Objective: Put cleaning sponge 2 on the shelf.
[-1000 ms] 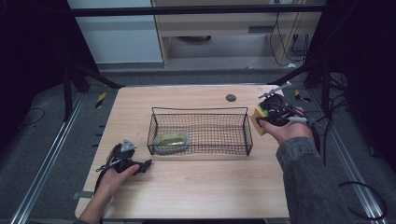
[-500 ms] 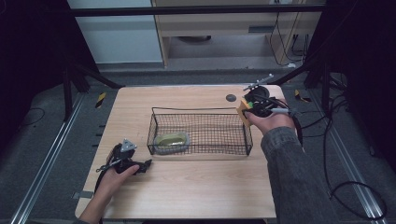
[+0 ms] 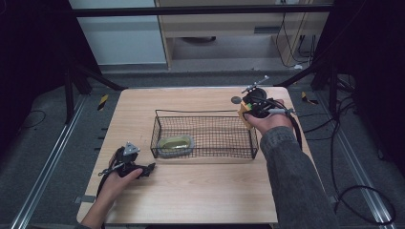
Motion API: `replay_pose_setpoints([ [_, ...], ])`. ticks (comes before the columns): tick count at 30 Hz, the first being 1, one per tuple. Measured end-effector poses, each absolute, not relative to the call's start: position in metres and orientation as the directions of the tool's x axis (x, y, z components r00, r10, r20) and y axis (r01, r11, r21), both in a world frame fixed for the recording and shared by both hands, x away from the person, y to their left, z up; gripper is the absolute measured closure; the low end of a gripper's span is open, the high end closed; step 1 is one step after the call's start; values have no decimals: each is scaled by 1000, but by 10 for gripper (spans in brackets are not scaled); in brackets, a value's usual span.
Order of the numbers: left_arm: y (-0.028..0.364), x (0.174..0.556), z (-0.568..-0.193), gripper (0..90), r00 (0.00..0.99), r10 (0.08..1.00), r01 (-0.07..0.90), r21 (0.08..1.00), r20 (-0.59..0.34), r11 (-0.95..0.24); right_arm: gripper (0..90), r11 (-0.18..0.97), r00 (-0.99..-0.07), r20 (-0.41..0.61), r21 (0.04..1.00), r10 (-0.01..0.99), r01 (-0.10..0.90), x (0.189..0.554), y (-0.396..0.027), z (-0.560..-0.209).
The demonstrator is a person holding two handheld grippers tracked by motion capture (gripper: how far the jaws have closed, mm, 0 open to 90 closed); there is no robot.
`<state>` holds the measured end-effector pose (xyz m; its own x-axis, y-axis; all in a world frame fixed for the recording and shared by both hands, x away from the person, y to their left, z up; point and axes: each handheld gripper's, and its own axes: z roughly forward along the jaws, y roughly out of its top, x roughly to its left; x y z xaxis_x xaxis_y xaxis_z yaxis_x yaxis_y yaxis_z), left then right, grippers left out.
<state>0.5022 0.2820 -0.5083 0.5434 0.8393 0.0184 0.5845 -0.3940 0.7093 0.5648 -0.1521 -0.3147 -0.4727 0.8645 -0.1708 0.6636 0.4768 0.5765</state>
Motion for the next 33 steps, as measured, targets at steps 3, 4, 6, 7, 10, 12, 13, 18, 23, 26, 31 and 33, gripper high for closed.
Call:
replay_pose_setpoints([
  [3, 282, 502, -508, 0, 541, 841, 585, 710, 18, -392, 638, 477, -481, -155, 563, 863, 675, 570, -149, -323],
  [4, 282, 502, -508, 0, 541, 841, 585, 710, 18, -392, 638, 477, -481, -155, 563, 863, 675, 570, -149, -323],
  [6, 282, 502, -508, 0, 541, 841, 585, 710, 18, -392, 639, 485, -489, -154, 550, 859, 679, 574, -146, -331],
  [7, 282, 502, -508, 0, 541, 841, 585, 710, 18, -392, 638, 486, -488, -154, 546, 859, 683, 575, -146, -334],
  [10, 282, 502, -508, 0, 541, 841, 585, 710, 18, -392, 639, 483, -482, -151, 527, 863, 699, 579, -147, -344],
  [12, 282, 502, -508, 0, 541, 840, 585, 710, 19, -393, 639, 483, -483, -149, 524, 863, 701, 580, -148, -347],
  [13, 282, 502, -508, 0, 541, 841, 585, 710, 18, -392, 639, 475, -477, -142, 525, 867, 707, 583, -149, -353],
  [18, 282, 502, -508, 0, 541, 841, 585, 710, 18, -392, 640, 471, -475, -136, 517, 870, 715, 586, -151, -362],
  [23, 282, 502, -508, 0, 541, 841, 585, 710, 18, -392, 639, 470, -472, -138, 515, 871, 717, 589, -152, -368],
  [26, 282, 502, -508, 0, 541, 841, 585, 710, 18, -392, 639, 470, -472, -136, 510, 871, 720, 591, -153, -372],
  [31, 282, 502, -508, 0, 541, 841, 585, 710, 18, -392, 640, 459, -462, -129, 506, 877, 730, 594, -158, -382],
  [33, 282, 502, -508, 0, 541, 841, 585, 710, 19, -393, 640, 462, -464, -131, 504, 876, 730, 595, -159, -385],
])
